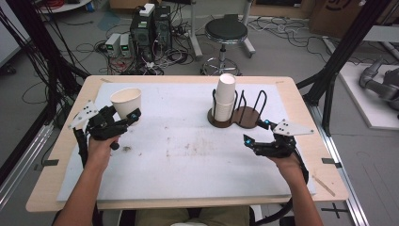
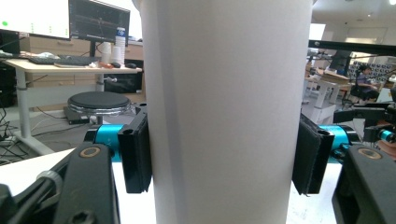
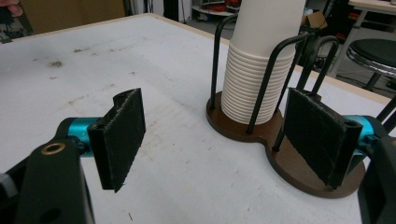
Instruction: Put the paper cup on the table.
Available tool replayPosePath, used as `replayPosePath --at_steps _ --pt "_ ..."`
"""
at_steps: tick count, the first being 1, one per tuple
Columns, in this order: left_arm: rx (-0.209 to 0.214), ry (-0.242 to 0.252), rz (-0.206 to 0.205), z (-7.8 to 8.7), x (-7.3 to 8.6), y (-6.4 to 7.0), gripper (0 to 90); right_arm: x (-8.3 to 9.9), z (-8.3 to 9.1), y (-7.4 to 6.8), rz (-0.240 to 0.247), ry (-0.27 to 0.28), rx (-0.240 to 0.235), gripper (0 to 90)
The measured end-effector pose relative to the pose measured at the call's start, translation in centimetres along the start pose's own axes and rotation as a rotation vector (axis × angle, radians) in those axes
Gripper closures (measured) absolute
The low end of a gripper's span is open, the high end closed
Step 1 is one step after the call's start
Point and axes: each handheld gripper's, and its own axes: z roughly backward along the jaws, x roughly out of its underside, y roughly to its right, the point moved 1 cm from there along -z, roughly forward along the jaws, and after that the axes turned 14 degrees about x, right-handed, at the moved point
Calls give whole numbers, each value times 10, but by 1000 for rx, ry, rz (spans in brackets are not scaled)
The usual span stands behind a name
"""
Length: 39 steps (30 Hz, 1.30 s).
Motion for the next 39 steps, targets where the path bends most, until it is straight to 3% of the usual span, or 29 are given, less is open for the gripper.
replayPosePath --at_steps 5,11,16,19,22,27,33,39 --pt "-9 2 -16 1 3 -7 361 1 -3 -1 2 -11 -5 218" --pt "-60 -7 -64 -4 13 -26 361 1 -3 -2 1 -14 -5 218" --pt "-118 -73 -20 -8 33 -49 359 1 -2 -1 10 -12 -4 218" --pt "-142 -109 2 -12 41 -56 358 0 0 0 6 -6 -4 218" --pt "-149 -168 9 -18 47 -59 357 1 1 0 2 -3 -7 218" --pt "-151 -211 7 -25 51 -58 355 1 1 -1 10 -4 -16 218" --pt "-160 -269 48 -28 60 -61 349 -1 -1 -2 10 -1 -29 218" --pt "-189 -403 82 -33 70 -62 347 -2 -2 -2 16 1 -38 219"
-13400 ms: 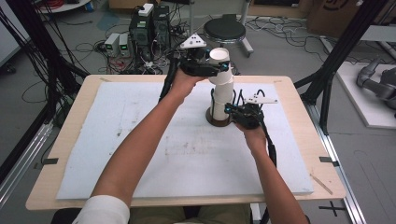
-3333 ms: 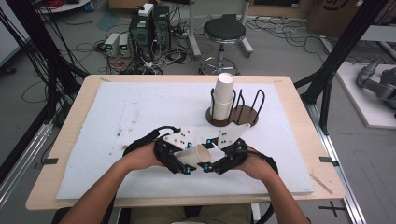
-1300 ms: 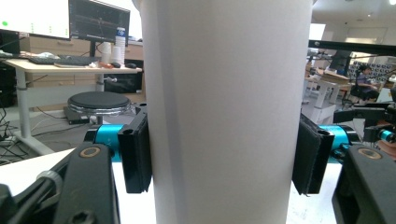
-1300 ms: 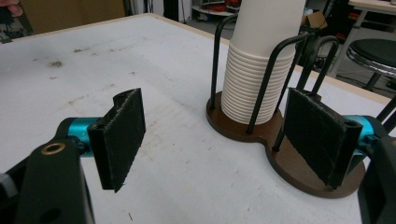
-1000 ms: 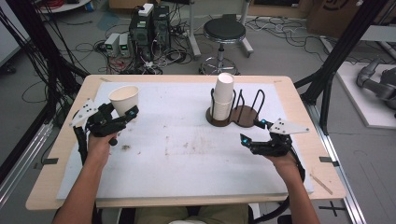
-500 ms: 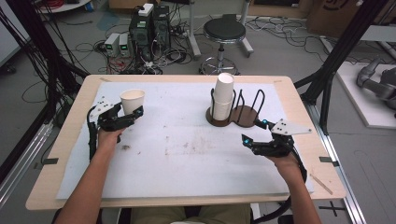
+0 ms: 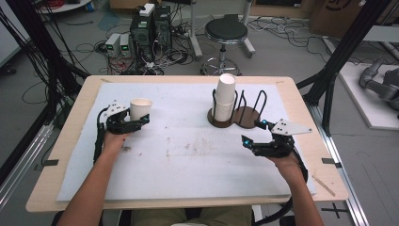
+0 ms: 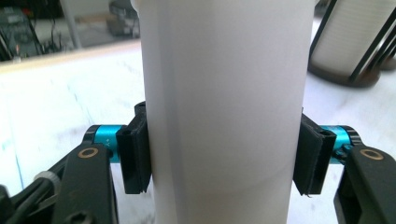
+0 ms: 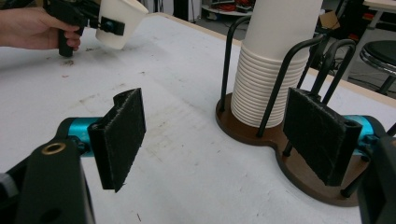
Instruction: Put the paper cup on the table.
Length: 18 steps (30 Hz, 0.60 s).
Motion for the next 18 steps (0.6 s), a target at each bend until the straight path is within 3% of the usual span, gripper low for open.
replayPosePath --at_steps 9,18 --pt "-39 -143 -55 -6 1 10 341 -2 2 0 -3 10 -5 219" --pt "-90 -253 -43 6 -3 21 313 1 2 1 -8 -1 -6 219"
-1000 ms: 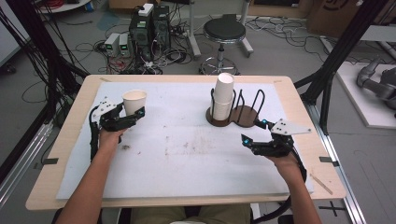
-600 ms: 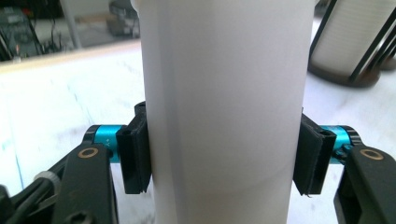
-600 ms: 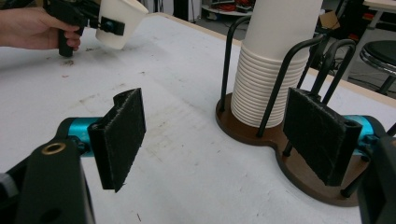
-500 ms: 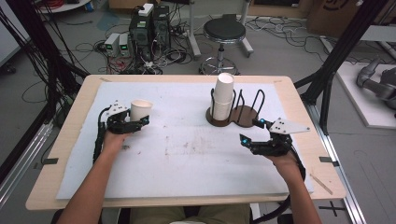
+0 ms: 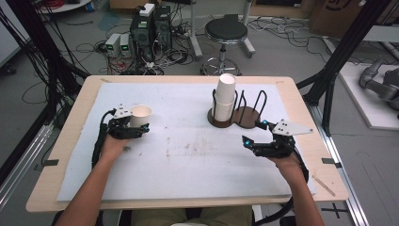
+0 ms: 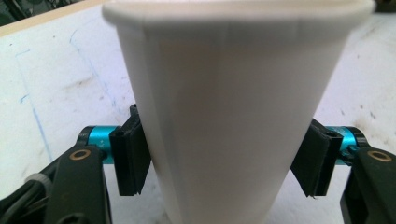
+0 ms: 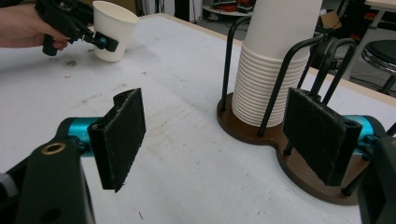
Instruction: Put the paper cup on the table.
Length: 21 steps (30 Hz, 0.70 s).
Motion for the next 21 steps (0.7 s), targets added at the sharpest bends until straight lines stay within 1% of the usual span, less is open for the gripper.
replayPosePath --at_steps 2,3,5,6,10,11,12,14,16,18,21 --pt "-13 -6 12 2 1 3 308 0 0 0 1 0 -1 219" --pt "-27 9 15 3 3 4 310 0 0 0 2 0 -1 219" --pt "-32 30 49 5 6 4 311 0 0 0 2 -1 -3 219" --pt "-28 35 74 7 7 3 310 0 0 0 0 0 -4 219" --pt "-18 18 84 9 10 3 294 0 -1 -1 -1 -6 -14 219" --pt "-14 8 94 9 12 3 292 0 -2 -2 0 -5 -16 219" --pt "-8 -11 98 9 14 3 286 0 -1 -2 0 -5 -18 219" --pt "-3 -38 108 8 16 4 254 0 -1 -1 -2 -6 -18 219" --pt "-2 -42 111 10 17 5 250 0 -1 -1 0 -5 -19 219" --pt "0 -44 125 14 18 6 250 1 -1 0 0 -7 -18 219" --pt "21 -60 146 20 23 7 232 1 -1 0 -4 -11 -19 219"
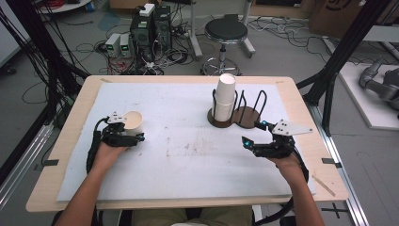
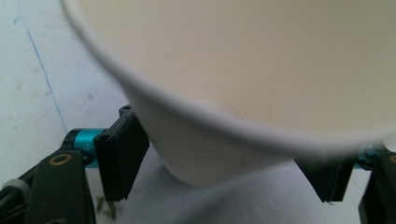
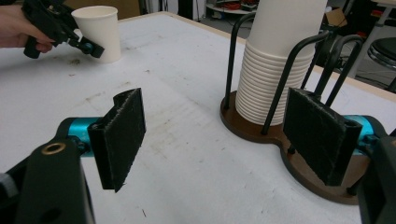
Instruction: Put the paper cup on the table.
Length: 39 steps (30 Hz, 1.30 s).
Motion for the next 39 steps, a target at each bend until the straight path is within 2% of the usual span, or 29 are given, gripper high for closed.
replayPosePath --at_steps 2,5,7,10,12,14,15,18,20,24,29,39 --pt "2 4 10 6 4 1 231 0 0 0 3 -2 1 219" --pt "-5 40 8 20 7 3 227 1 0 0 8 -6 8 219" --pt "-5 83 10 32 10 4 222 2 0 1 9 -12 18 219" --pt "23 162 8 48 12 5 221 4 1 5 10 -16 46 219" --pt "64 241 -8 57 12 6 215 5 2 6 3 -24 56 219" --pt "87 339 -28 65 9 8 211 6 4 8 1 -29 71 219" --pt "114 411 -33 69 6 9 211 6 4 9 2 -27 76 219" --pt "135 552 -56 77 1 13 210 7 7 11 -13 -27 94 219" --pt "131 610 -77 80 -2 15 208 8 9 12 -10 -26 105 219" --pt "134 644 -125 82 -7 18 191 8 10 13 -8 -34 117 219" --pt "139 632 -156 81 -9 21 185 8 9 15 -11 -35 130 219" --pt "117 591 -189 79 -7 26 185 8 13 12 -16 -39 145 219"
